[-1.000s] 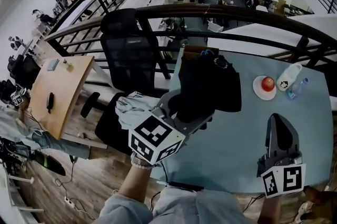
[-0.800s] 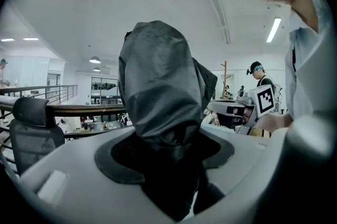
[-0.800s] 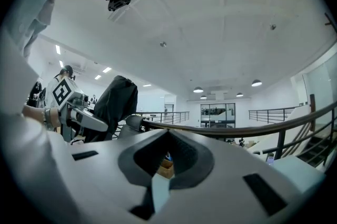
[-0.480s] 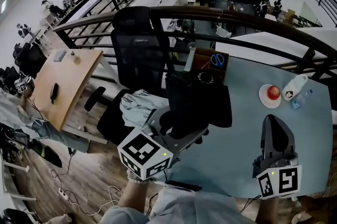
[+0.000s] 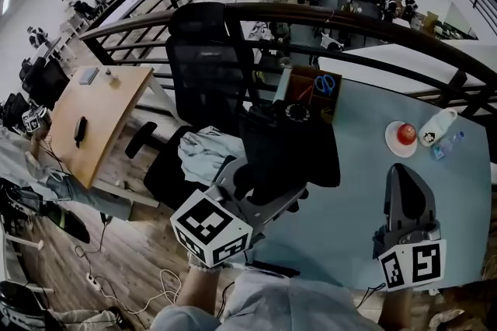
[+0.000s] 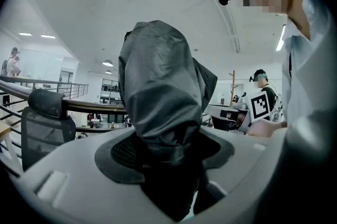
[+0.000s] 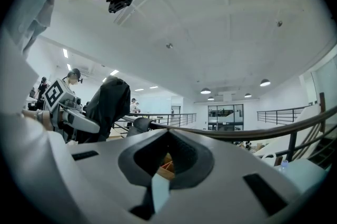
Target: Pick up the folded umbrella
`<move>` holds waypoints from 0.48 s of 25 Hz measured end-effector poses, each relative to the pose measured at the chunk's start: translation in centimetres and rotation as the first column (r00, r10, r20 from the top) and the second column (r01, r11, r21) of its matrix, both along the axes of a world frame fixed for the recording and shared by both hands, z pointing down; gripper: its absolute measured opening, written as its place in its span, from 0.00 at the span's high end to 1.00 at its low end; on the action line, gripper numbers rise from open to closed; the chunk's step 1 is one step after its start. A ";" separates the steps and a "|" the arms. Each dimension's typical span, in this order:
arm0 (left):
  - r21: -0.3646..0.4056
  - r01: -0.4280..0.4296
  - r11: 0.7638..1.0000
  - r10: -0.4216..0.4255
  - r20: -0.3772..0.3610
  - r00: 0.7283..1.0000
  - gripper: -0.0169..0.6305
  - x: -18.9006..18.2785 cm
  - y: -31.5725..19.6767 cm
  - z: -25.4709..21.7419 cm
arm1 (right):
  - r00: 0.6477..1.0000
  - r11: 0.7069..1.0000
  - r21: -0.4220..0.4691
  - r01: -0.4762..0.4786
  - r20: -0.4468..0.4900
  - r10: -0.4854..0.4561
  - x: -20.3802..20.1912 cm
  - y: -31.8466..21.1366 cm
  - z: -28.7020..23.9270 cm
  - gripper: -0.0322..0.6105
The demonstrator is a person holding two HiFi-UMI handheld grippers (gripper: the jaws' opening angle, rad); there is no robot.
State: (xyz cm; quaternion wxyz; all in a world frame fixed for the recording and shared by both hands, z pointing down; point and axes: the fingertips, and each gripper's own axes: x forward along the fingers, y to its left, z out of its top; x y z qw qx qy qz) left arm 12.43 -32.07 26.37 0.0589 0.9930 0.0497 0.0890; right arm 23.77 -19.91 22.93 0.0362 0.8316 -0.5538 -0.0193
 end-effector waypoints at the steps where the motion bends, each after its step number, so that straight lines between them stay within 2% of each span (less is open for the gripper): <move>1: -0.002 -0.001 1.000 0.001 -0.002 1.000 0.54 0.0 -0.1 0.0 | 1.000 1.000 0.000 -0.002 0.000 0.002 0.0 0.0 0.0 0.95; 12: -0.015 -0.004 1.000 0.004 0.006 1.000 0.54 0.6 -0.4 0.2 | 1.000 1.000 0.001 -0.015 0.001 0.015 0.4 0.1 0.1 0.95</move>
